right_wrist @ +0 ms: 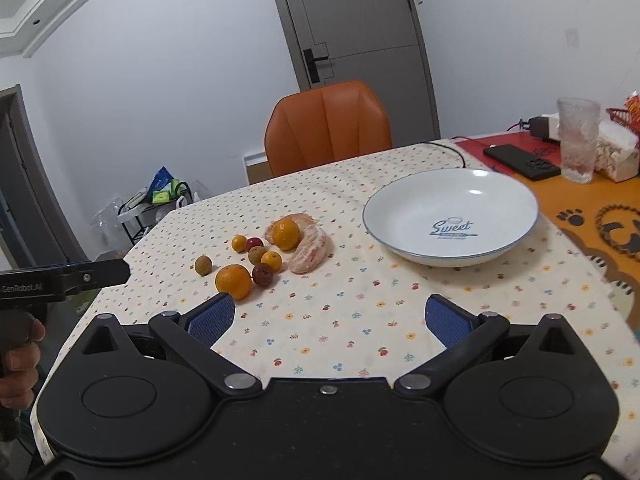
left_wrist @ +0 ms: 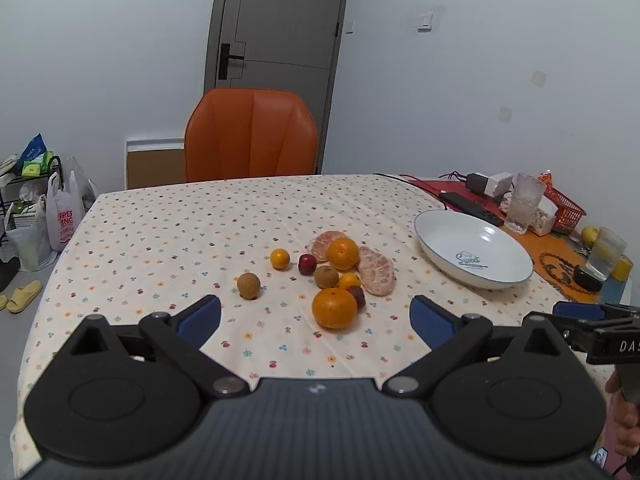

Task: Organize fruits
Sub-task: 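Grasp the kiwi with the left gripper while the right gripper grasps the large orange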

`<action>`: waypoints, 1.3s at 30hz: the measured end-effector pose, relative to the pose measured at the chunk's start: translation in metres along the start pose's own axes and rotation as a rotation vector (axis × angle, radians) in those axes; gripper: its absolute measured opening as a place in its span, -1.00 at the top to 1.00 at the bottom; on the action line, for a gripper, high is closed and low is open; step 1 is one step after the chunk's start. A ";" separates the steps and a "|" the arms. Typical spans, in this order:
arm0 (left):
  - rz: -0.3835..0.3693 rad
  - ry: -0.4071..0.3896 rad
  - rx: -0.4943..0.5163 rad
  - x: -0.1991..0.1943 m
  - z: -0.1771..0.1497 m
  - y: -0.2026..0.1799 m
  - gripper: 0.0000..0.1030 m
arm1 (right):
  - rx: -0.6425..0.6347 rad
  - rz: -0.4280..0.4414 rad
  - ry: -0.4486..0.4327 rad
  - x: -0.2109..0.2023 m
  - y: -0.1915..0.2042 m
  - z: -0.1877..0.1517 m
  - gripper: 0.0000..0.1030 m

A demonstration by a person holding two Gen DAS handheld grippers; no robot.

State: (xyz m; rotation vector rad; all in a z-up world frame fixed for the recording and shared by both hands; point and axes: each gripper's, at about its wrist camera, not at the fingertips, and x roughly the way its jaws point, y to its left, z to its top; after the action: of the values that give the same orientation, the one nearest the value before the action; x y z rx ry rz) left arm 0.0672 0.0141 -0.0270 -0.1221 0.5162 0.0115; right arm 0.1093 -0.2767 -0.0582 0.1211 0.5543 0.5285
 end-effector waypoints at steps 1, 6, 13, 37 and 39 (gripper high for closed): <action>0.003 0.000 0.000 0.003 0.000 0.001 -0.94 | -0.001 0.003 0.003 0.003 0.000 0.000 -1.00; 0.002 0.011 -0.021 0.016 0.001 0.010 -0.76 | 0.018 0.053 0.029 0.021 0.001 0.000 -0.86; 0.018 0.029 -0.052 0.035 0.003 0.026 -0.53 | 0.021 0.109 0.067 0.050 0.010 0.003 -0.58; 0.064 0.097 -0.108 0.077 0.005 0.066 -0.18 | -0.015 0.226 0.185 0.137 0.067 0.011 -0.02; 0.066 0.099 -0.113 0.082 0.006 0.068 -0.15 | -0.015 0.229 0.191 0.142 0.069 0.011 0.01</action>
State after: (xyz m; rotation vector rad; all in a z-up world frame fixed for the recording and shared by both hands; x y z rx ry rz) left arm 0.1383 0.0804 -0.0700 -0.2170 0.6190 0.0994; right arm 0.1875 -0.1450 -0.0983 0.1214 0.7277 0.7723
